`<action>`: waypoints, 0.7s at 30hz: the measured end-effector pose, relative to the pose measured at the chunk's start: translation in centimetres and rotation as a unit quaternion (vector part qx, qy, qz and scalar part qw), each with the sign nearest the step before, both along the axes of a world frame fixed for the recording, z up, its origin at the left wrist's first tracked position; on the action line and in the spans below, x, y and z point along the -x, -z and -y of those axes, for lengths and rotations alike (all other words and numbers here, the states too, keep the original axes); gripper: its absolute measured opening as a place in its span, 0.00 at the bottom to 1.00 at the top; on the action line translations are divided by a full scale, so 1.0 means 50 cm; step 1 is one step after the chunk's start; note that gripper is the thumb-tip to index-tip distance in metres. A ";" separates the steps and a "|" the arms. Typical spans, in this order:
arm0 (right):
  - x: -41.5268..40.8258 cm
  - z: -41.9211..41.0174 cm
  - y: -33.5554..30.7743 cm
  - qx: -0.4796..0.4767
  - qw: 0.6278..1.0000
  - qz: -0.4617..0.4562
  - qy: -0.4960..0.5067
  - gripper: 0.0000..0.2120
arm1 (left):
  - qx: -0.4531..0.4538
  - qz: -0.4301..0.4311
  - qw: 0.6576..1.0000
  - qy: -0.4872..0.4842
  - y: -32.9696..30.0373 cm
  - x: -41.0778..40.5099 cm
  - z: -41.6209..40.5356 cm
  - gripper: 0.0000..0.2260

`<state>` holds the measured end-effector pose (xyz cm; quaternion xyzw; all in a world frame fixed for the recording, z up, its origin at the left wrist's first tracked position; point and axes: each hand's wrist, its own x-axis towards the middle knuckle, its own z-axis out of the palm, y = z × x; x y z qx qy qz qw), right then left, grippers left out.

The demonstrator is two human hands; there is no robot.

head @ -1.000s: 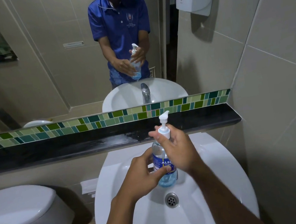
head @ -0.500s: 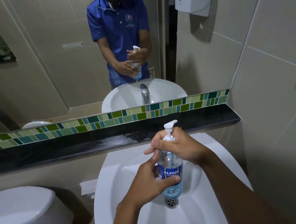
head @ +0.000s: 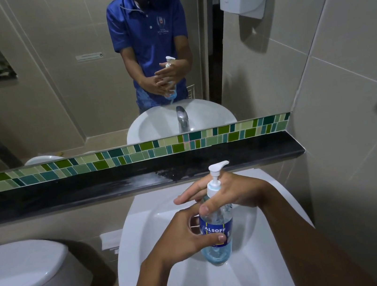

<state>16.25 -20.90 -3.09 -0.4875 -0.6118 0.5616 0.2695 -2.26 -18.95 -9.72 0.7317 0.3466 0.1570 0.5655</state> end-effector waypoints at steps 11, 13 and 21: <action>0.006 0.005 0.011 -0.014 0.997 -0.061 0.034 0.13 | -0.008 0.006 1.000 -0.021 0.010 -0.005 -0.002 0.23; 0.023 0.010 0.019 -0.015 0.991 -0.095 0.088 0.18 | -0.016 0.010 0.999 -0.037 0.019 -0.009 -0.001 0.23; 0.045 0.007 0.051 -0.067 0.962 -0.026 0.264 0.22 | -0.028 0.019 0.996 -0.088 0.047 -0.028 0.007 0.27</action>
